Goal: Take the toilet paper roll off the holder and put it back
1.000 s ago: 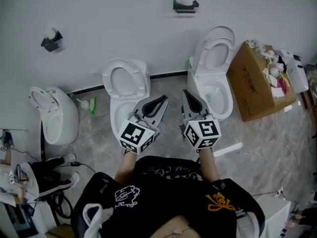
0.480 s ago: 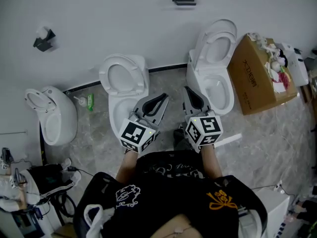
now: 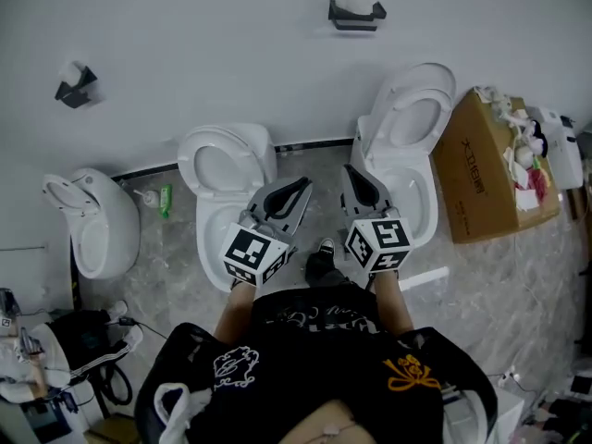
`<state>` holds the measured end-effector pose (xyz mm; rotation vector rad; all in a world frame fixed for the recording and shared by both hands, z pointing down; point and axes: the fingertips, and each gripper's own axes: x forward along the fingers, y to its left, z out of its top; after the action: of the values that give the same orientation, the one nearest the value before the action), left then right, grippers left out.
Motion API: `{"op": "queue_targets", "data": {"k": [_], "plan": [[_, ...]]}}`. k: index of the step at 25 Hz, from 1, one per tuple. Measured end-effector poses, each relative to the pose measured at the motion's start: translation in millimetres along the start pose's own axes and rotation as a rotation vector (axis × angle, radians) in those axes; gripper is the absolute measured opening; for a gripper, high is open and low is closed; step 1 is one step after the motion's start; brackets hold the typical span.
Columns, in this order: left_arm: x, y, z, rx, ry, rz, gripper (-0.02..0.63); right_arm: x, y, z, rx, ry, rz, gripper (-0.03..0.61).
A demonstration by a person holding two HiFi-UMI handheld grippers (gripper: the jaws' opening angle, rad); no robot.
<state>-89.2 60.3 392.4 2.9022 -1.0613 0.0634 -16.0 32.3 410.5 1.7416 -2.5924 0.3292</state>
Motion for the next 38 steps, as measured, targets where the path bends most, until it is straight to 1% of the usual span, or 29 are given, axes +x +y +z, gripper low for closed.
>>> {"op": "queue_targets", "data": {"k": [4, 8, 11, 15, 19, 25, 29, 38], "plan": [[49.6, 37.2, 18.3, -0.005, -0.025, 0.038, 0.035, 47.3, -33.0, 24.4, -0.013, -0.005, 0.046, 0.012], [100.8, 60.8, 31.8, 0.006, -0.035, 0.051, 0.035, 86.3, -74.6, 44.2, -0.016, -0.014, 0.055, 0.012], [129.9, 72.1, 34.0, 0.012, -0.030, 0.057, 0.035, 105.6, -98.5, 50.9, -0.012, -0.021, 0.062, 0.012], [159.1, 76.5, 35.9, 0.023, -0.018, 0.066, 0.035, 122.3, -125.6, 54.2, -0.005, -0.016, 0.068, 0.012], [173.7, 77.5, 39.0, 0.036, -0.008, 0.072, 0.035, 132.6, -138.4, 56.7, 0.011, -0.019, 0.082, 0.012], [184.2, 87.1, 37.2, 0.049, 0.015, 0.088, 0.035, 142.1, -142.9, 56.3, 0.022, -0.021, 0.107, 0.012], [192.8, 91.2, 39.6, 0.060, 0.027, 0.087, 0.035, 147.4, -149.5, 59.9, 0.027, -0.026, 0.107, 0.012], [218.9, 114.1, 46.0, 0.069, 0.025, 0.094, 0.035, 175.3, -168.0, 76.7, 0.019, -0.052, 0.114, 0.012]]}}
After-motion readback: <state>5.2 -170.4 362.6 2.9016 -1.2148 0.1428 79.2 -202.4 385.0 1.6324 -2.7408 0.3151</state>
